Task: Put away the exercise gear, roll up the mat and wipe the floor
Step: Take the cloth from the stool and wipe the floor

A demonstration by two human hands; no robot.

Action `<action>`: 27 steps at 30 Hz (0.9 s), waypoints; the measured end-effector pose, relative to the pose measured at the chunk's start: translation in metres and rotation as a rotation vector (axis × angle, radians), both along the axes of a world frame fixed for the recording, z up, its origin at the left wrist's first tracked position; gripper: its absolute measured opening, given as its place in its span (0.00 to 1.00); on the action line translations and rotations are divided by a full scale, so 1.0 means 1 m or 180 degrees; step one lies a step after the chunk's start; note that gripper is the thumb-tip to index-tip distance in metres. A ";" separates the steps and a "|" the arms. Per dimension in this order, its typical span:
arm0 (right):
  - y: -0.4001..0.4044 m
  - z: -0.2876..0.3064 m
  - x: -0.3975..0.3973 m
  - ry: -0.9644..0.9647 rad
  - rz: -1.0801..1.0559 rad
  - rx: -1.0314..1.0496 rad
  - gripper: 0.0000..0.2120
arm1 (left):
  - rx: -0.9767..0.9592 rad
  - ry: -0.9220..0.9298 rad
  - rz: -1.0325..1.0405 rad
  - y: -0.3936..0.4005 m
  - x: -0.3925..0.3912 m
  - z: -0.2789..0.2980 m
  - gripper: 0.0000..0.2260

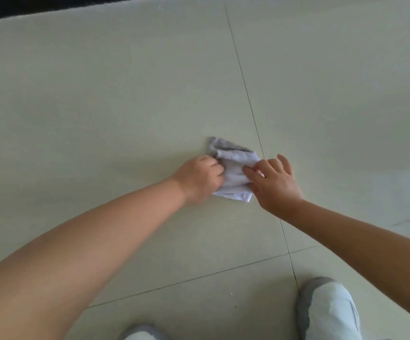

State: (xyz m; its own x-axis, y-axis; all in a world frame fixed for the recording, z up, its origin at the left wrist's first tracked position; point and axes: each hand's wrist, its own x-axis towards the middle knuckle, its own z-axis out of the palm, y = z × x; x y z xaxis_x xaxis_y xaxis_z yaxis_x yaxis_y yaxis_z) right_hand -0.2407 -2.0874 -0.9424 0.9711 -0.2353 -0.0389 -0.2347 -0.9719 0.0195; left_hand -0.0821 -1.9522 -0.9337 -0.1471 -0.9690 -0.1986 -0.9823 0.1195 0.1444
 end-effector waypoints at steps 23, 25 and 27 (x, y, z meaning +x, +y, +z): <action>0.133 -0.009 0.002 -0.0300 0.0069 0.0437 0.22 | -0.0211 0.0108 0.0581 0.146 0.004 -0.009 0.11; 0.142 -0.011 -0.010 -0.0286 0.0592 0.0431 0.24 | -0.0344 0.0206 0.0697 0.181 -0.019 -0.005 0.11; 0.136 -0.012 -0.027 -0.0270 0.1074 0.0462 0.25 | -0.0331 0.0379 0.0801 0.197 -0.048 -0.004 0.12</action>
State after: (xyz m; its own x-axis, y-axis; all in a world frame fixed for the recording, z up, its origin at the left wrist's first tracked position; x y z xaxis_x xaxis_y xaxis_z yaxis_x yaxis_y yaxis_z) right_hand -0.2681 -1.9510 -0.9540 0.9943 0.1005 0.0354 0.1043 -0.9860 -0.1299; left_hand -0.1297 -1.7554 -0.9374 0.0841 -0.9922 -0.0921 -0.9598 -0.1055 0.2603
